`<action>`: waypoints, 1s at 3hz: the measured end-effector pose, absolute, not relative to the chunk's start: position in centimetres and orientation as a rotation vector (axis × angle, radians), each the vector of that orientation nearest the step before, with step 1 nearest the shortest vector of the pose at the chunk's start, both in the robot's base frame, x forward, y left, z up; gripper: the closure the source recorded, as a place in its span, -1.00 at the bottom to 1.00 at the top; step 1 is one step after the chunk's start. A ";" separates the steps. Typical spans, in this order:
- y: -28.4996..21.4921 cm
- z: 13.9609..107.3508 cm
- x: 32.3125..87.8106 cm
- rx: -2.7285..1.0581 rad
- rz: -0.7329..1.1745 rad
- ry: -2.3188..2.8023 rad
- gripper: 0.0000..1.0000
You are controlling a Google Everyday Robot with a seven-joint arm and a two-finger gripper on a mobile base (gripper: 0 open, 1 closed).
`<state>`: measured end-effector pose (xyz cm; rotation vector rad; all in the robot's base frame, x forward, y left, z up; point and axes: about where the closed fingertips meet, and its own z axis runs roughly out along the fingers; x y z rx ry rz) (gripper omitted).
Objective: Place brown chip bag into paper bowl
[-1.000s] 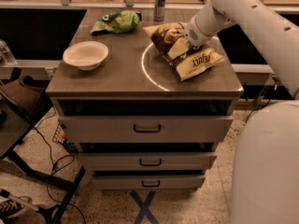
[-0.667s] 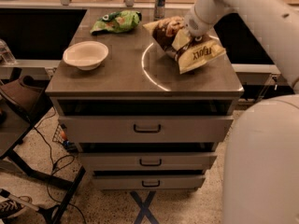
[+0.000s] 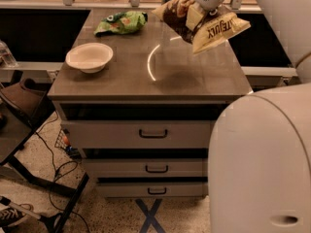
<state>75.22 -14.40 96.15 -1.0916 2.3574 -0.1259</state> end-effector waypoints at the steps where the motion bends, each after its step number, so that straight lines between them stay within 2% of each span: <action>1: -14.4 96.1 75.2 -1.092 -0.126 2.357 1.00; 3: -11.3 99.5 74.8 -1.096 0.014 2.290 1.00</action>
Offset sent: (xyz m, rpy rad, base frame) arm 0.0004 0.0338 0.0523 0.1637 -0.0298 0.0799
